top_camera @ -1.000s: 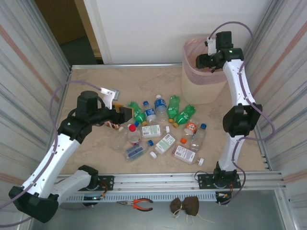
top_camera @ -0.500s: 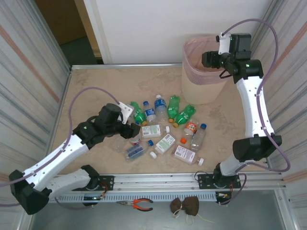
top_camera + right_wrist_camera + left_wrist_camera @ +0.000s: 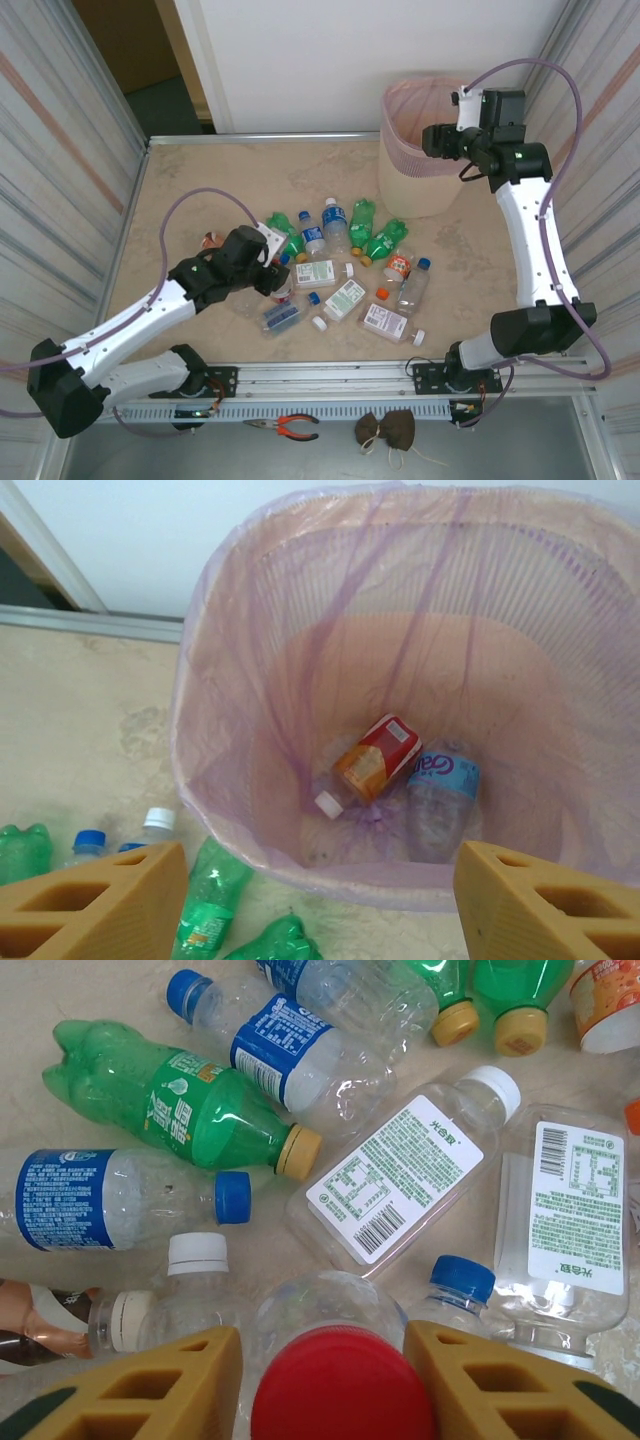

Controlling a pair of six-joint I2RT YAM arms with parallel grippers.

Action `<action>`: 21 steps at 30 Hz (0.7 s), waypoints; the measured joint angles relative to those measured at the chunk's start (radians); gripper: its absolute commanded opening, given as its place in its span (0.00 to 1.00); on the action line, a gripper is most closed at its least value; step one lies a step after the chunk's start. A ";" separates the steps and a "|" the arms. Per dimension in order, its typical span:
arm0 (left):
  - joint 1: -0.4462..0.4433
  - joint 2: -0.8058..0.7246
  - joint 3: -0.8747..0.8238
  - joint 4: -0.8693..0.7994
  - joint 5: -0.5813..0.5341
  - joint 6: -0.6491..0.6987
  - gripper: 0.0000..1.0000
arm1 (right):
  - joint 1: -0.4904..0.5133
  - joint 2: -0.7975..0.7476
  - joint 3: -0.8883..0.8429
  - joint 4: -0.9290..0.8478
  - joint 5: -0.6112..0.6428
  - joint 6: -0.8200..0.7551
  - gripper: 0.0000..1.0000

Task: Put the plastic bottles in the bin

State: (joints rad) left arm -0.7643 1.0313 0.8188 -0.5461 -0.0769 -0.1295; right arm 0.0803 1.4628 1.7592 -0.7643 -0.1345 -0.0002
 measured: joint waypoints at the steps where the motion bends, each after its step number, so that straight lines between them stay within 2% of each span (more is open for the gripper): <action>1: 0.000 0.000 -0.003 0.007 0.000 0.002 0.37 | 0.000 -0.006 0.000 0.000 0.000 0.000 0.69; 9: 0.000 -0.002 -0.003 0.018 0.000 0.010 0.24 | 0.000 -0.067 -0.040 0.005 0.000 0.000 0.68; 15: -0.001 -0.014 0.019 -0.009 0.000 0.016 0.21 | 0.013 -0.104 -0.071 0.004 0.005 0.000 0.67; 21: -0.001 -0.024 0.138 -0.050 0.002 0.034 0.21 | 0.045 -0.174 -0.090 0.000 0.001 0.000 0.67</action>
State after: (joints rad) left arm -0.7654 1.0077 0.9565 -0.5961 -0.0750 -0.0959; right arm 0.1249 1.2892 1.6695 -0.7639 -0.1337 -0.0002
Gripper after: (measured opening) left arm 0.337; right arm 0.676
